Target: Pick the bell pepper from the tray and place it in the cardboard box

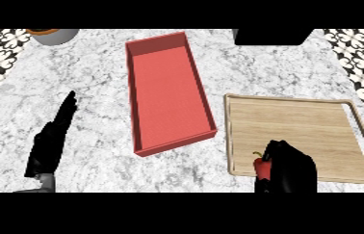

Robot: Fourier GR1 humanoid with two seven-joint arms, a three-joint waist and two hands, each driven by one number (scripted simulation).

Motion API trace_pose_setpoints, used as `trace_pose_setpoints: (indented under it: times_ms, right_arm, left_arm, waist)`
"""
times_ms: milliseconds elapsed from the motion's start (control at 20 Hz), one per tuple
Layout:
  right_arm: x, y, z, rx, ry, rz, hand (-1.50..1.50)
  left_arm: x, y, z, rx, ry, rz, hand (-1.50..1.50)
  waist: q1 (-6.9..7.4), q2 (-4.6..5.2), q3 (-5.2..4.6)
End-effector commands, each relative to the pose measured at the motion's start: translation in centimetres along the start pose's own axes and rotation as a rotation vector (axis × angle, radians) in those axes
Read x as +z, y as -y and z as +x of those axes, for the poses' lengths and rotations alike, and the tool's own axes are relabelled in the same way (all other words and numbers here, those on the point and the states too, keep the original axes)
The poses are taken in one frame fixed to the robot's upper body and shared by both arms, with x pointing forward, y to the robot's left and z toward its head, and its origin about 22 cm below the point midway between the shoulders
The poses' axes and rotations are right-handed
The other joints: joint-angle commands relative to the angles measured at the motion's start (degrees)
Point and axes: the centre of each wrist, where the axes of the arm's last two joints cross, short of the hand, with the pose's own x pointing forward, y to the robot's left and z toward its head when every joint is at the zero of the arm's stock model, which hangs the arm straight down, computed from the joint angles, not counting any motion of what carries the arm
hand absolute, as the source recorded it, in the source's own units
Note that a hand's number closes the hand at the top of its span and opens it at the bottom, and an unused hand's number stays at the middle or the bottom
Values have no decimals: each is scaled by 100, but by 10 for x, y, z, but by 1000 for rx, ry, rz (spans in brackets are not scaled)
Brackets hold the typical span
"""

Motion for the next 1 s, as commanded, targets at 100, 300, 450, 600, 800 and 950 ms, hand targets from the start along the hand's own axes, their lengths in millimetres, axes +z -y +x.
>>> trace_pose_setpoints:
  times_ms: [100, 300, 450, 600, 800, 950]
  right_arm:
    - [24, 49, 36, -121, 49, -97, 150]
    - [37, 77, 48, -360, 239, -219, 150]
    - [47, 99, 59, -467, 339, -235, 150]
    - [36, 115, 79, -521, 391, -271, 150]
    - [29, 129, 115, -530, 439, -257, 150]
    - [34, 150, 137, -539, 423, -251, 150]
  left_arm:
    - [-10, 13, 2, -23, 3, 3, 0]
    - [3, 5, 0, -4, -9, -7, 0]
    - [-6, 5, 2, 9, 21, -10, 0]
    - [1, 13, 3, -5, 16, -10, 0]
    - [-2, 9, -4, -4, 13, -7, 0]
    - [-4, -6, 1, 3, 3, -20, 0]
  waist:
    - [-5, 14, 15]
    - [67, -2, 19]
    - [50, 11, 15]
    - [80, 20, 16]
    - [86, 25, 14]
    - [93, 16, 13]
